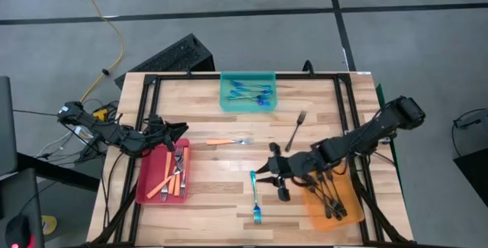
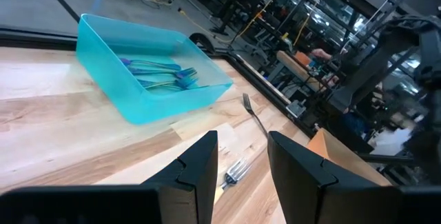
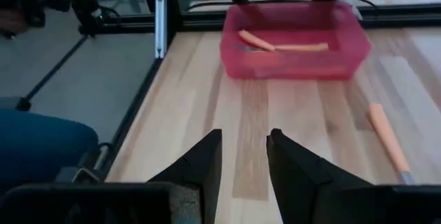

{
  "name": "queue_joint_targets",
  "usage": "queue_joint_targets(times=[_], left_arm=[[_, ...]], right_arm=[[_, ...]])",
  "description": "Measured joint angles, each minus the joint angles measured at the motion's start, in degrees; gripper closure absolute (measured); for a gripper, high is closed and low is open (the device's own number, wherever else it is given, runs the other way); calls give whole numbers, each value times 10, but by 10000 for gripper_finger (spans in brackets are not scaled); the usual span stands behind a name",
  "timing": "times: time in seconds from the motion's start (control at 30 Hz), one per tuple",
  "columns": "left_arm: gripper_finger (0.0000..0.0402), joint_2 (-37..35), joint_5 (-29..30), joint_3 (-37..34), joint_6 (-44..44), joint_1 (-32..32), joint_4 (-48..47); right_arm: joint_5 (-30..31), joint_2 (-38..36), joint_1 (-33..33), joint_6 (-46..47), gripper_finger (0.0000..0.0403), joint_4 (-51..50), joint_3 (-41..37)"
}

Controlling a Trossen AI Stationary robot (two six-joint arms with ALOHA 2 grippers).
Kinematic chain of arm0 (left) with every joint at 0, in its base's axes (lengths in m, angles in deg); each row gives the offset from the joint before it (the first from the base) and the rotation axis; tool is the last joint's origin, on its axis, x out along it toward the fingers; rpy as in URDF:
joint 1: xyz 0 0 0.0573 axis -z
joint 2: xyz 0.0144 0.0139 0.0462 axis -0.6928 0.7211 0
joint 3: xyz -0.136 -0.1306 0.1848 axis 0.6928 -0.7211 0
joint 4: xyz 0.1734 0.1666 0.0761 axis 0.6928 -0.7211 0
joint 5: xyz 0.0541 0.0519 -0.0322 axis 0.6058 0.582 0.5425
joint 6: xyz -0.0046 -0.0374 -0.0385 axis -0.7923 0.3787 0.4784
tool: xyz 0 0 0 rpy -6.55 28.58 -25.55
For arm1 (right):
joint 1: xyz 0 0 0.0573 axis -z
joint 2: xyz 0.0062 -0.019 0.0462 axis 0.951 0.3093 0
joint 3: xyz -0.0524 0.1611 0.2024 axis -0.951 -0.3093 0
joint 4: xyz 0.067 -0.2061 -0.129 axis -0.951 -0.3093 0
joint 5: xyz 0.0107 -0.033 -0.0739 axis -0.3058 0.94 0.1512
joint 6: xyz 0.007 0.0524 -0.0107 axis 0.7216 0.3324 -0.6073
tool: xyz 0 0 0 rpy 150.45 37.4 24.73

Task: Sort silverware by color (type)
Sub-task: Put the black fork into the orange bin

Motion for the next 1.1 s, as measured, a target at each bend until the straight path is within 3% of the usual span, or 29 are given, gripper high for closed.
queue_joint_targets(times=[0.13, 0.4, 0.7, 0.9, 1.1], left_arm=[[289, 0, 0, 0, 0, 0, -1], [289, 0, 0, 0, 0, 0, -1], [289, 0, 0, 0, 0, 0, -1], [289, 0, -4, 0, 0, 0, -1], [289, 0, -10, 0, 0, 0, -2]], right_arm=[[0, 53, -2, -1, 267, 47, -1], [0, 112, -7, 42, 267, 47, 20], [2, 103, -21, 35, 267, 11, 50], [3, 103, -34, 45, 267, -98, 76], [3, 103, -44, 82, 267, -123, 79]])
